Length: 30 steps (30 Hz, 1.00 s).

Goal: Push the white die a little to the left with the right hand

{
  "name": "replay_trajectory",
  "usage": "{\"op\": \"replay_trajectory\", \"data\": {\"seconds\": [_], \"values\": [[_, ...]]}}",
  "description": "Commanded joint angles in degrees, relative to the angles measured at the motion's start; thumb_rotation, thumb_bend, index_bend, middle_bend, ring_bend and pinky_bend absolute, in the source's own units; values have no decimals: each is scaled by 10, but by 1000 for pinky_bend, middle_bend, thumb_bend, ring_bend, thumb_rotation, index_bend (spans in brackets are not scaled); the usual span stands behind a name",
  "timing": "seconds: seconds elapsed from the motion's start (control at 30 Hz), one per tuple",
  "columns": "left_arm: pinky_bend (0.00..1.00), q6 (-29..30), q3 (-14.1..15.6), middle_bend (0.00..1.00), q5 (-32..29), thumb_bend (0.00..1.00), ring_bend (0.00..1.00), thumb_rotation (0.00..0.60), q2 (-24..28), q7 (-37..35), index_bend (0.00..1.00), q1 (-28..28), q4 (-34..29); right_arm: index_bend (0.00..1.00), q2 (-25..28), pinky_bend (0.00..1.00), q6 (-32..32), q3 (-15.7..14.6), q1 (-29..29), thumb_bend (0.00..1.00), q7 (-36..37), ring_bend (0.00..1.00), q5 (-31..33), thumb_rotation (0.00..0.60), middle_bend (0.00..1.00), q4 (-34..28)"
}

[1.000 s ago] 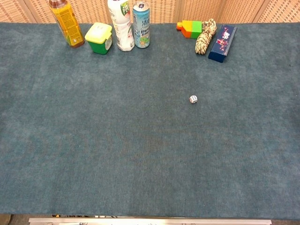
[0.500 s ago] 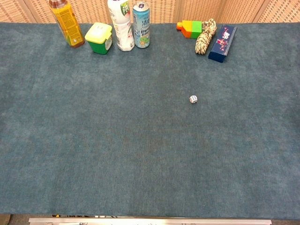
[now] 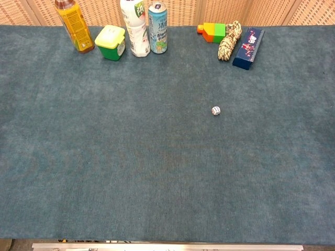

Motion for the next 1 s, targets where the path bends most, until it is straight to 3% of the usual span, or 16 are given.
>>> {"op": "replay_trajectory", "data": {"seconds": [0.03,0.1,0.23,0.43,1.0], "values": [[35,0,0,95,0,202,117,600,0,0,34,0,0,16,7,960,-51,0,29,512,-14,971,5,600,941,-18],[35,0,0,96,0,202,117,600,0,-1,34,0,1,16,10,1000,-88,1,48,535,-25,1000,15,600,998,-30],[35,1,1,96,1,203,117,600,2,-3,34,1,1,16,13,1000,-163,7,87,643,-65,1000,57,600,1000,-55],[35,2,1,96,1,203,117,600,3,-5,34,2,0,16,0,1000,-254,16,140,658,-132,1000,148,600,1000,-76],[35,5,3,97,3,203,117,600,3,-2,34,6,-3,16,-90,1000,-366,2,276,658,-259,1000,369,600,1000,-50]]}}
